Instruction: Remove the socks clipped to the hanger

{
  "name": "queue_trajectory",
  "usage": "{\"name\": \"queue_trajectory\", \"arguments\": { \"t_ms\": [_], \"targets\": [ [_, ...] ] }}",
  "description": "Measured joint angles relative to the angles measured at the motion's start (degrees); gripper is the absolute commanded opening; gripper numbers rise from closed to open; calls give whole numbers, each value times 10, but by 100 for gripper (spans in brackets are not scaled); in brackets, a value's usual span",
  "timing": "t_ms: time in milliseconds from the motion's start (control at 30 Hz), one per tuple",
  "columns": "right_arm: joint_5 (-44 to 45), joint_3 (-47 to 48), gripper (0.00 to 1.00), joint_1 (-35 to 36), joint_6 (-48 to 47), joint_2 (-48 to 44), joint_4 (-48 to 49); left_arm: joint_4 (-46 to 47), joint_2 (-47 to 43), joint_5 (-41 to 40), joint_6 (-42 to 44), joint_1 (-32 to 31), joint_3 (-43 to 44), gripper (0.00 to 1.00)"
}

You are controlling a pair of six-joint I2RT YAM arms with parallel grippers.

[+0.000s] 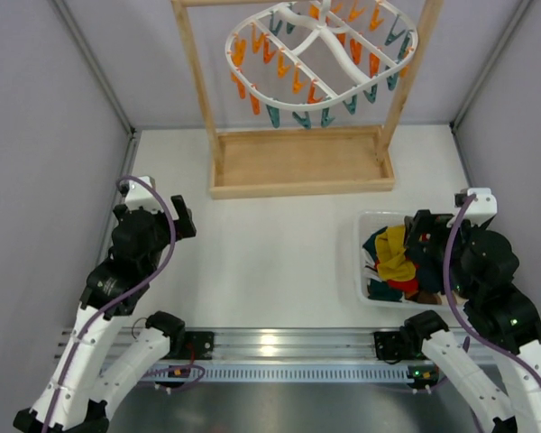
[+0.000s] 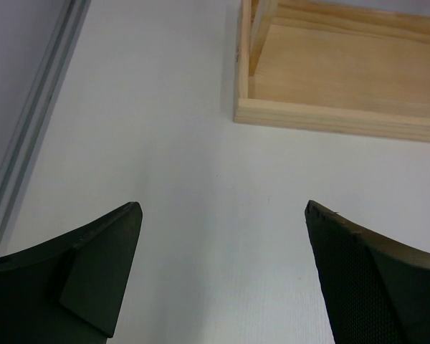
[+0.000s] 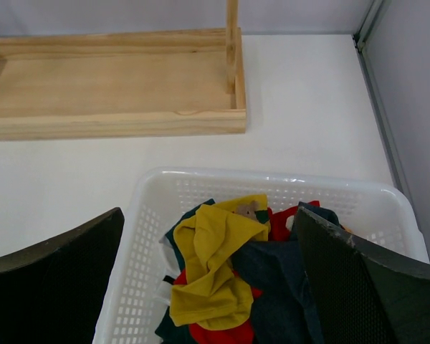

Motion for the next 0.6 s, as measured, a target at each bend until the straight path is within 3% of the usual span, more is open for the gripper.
{"name": "queue_trajectory", "arguments": {
  "t_ms": [600],
  "targets": [
    [17,0,99,0,-7,-17,-3,12,-19,1,-1,10,-5,99]
  ]
}}
